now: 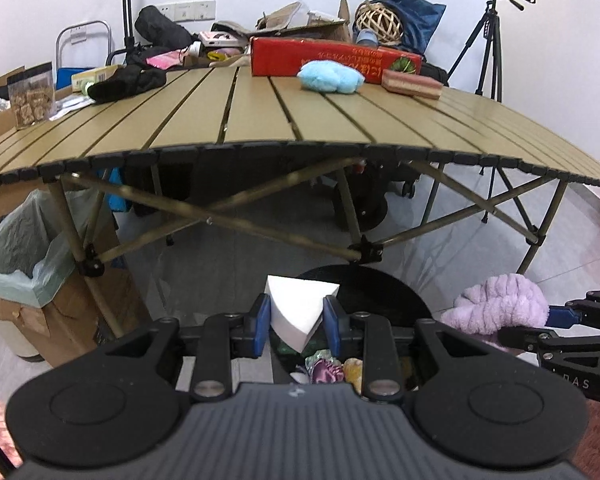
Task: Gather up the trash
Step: 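Carry the wedge and slipper down under the table edge over the black bin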
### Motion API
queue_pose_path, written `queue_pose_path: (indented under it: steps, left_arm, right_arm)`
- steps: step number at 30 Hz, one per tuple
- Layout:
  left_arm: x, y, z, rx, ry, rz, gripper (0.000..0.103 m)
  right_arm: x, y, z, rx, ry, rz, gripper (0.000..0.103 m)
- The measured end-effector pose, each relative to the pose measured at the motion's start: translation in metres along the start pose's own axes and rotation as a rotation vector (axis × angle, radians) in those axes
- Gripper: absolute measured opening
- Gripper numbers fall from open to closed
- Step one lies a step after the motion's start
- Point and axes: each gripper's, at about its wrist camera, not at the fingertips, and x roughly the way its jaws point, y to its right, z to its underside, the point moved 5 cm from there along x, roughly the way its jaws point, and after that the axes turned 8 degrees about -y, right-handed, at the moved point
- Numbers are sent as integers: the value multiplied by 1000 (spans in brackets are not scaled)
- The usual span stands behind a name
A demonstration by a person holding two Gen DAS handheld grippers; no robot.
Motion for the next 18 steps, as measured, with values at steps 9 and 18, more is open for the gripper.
queue_pose_path:
  steps: [9,18]
  left_arm:
    - [8,-8,10,10,-31,-28,29]
    - [9,-21,18,-8,-56,-50,29]
  right_arm:
    - [13,-4,7,-2,-79,5,32]
    - [29,-12,3,-19,-110,-11,32]
